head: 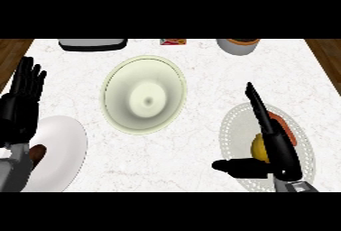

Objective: Pick the lemon from the placemat and place it in the bowl

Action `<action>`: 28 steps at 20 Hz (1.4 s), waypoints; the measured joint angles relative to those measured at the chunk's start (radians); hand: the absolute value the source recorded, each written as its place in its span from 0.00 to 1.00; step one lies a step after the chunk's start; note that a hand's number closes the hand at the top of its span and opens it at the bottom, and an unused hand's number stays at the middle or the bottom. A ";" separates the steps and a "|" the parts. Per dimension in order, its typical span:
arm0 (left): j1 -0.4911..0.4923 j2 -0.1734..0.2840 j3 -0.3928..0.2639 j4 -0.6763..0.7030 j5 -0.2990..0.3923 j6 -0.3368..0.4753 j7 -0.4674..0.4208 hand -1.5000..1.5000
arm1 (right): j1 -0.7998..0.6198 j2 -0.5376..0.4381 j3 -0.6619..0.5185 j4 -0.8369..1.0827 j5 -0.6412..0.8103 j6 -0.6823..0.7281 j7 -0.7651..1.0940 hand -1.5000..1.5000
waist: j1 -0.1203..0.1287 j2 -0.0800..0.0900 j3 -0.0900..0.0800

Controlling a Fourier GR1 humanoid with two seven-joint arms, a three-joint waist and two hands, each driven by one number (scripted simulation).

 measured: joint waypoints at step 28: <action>0.001 -0.005 0.080 0.029 0.014 -0.119 -0.015 0.50 | 0.226 -0.509 -0.134 -0.584 0.173 0.662 0.849 0.00 | 0.031 0.013 0.002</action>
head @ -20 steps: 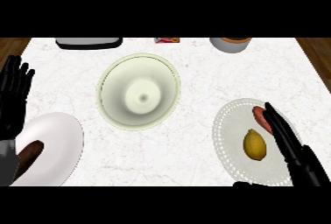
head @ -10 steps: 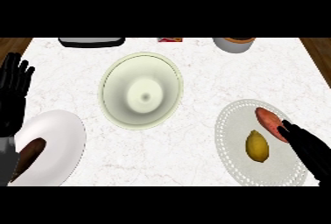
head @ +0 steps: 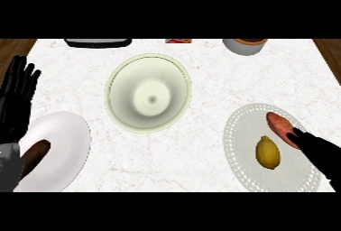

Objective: Pick the lemon from the placemat and place it in the bowl

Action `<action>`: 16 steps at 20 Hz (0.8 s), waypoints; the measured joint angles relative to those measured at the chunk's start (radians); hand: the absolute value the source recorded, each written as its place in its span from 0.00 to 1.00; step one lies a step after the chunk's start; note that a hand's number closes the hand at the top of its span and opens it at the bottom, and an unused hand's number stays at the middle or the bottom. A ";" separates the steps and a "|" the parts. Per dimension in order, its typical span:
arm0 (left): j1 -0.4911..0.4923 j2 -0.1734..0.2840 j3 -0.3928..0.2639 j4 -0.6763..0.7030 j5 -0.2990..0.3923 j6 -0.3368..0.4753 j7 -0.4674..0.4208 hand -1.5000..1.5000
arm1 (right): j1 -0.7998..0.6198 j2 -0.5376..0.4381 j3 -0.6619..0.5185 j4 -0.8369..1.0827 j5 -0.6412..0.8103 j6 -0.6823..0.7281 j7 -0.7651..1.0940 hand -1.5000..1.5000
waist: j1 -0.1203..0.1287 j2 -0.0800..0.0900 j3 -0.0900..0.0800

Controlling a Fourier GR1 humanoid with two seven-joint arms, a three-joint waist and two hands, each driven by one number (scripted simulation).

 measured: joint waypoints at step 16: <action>-0.053 -0.049 0.070 0.039 -0.071 -0.055 0.025 0.50 | -0.035 0.208 0.019 0.208 0.180 0.069 -0.115 0.00 | 0.001 0.001 0.001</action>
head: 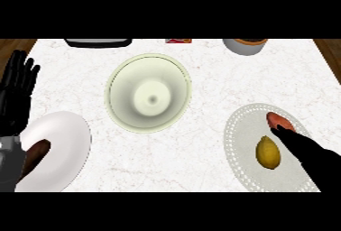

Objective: Pick the lemon from the placemat and place it in the bowl

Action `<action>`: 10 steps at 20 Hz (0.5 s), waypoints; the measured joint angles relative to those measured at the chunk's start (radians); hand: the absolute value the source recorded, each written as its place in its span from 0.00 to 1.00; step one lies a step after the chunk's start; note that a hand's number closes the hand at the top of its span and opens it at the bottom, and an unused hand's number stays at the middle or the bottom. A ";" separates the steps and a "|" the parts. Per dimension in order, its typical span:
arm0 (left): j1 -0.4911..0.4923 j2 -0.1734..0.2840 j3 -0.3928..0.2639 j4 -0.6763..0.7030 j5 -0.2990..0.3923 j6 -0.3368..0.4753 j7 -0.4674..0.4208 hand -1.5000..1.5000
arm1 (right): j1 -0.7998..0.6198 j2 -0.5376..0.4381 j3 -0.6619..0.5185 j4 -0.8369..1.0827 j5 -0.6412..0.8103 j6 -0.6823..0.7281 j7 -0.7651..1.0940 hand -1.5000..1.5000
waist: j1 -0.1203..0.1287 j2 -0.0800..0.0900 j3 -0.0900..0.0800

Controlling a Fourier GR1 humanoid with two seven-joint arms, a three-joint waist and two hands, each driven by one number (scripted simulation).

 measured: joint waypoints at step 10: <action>0.049 -0.033 0.023 -0.070 -0.032 -0.024 0.018 0.50 | 0.016 0.052 -0.029 0.179 0.127 -0.078 -0.224 0.00 | 0.001 0.000 0.000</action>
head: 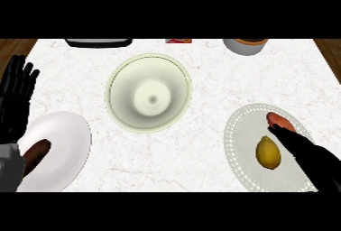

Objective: Pick the lemon from the placemat and place it in the bowl

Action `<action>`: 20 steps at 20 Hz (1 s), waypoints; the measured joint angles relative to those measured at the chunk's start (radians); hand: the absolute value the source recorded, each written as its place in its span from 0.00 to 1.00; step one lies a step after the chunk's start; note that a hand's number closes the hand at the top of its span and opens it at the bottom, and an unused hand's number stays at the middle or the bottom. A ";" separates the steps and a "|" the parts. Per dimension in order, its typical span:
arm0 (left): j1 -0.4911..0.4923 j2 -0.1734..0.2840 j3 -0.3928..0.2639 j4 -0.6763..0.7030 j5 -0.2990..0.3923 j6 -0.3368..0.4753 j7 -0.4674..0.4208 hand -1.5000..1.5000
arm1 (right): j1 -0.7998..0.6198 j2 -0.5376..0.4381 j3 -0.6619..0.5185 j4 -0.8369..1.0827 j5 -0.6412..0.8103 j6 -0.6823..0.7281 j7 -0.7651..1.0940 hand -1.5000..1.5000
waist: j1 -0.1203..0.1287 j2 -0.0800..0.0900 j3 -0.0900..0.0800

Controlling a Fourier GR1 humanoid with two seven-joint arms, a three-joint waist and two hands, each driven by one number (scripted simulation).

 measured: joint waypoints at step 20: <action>-0.059 -0.059 0.049 0.077 -0.059 -0.041 -0.013 0.50 | -0.085 0.117 -0.025 0.267 0.179 -0.034 -0.176 0.00 | 0.000 0.000 0.000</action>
